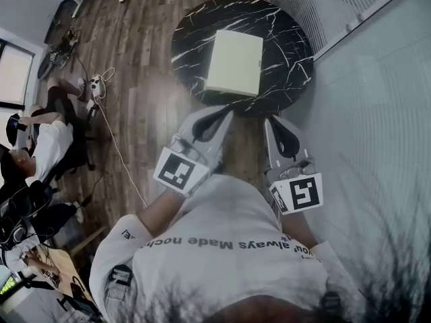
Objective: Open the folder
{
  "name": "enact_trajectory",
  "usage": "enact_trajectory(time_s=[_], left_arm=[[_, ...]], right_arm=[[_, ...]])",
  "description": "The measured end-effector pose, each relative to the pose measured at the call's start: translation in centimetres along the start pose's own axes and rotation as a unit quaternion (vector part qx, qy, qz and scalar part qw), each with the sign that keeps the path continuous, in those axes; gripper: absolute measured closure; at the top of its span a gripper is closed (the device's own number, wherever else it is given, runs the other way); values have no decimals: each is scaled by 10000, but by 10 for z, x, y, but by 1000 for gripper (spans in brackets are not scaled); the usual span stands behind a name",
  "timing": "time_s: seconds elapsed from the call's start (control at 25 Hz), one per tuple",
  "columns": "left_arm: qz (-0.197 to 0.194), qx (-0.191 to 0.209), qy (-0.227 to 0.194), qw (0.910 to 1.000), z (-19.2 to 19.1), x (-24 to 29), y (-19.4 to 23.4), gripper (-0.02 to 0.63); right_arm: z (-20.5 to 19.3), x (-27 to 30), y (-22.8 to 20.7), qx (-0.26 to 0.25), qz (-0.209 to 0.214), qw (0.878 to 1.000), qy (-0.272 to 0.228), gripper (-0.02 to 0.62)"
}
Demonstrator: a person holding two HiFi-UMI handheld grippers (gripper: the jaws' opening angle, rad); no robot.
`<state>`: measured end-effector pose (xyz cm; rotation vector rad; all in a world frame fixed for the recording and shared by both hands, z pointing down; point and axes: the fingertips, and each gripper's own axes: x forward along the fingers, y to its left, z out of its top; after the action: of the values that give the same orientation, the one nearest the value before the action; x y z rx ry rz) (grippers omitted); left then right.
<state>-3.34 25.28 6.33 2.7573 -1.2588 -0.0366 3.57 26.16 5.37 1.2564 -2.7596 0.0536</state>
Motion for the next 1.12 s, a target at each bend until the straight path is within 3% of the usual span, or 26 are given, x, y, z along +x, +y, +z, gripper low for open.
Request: enact_trajectory(time_s=[0.4,0.84,1.12], left_arm=[[-10,-40,32,10000,7,28,98,603],[-98,-225,223,9994,-11,48,128,603],[-120,-254,329,9991,-14,82,136,603]], right_arm=[[5,94,-18,11,-160,9998,81,593],[-11,123,-32,117,-269,9990,340,594],[-15,137,-65,185,-264,9987,387,592]])
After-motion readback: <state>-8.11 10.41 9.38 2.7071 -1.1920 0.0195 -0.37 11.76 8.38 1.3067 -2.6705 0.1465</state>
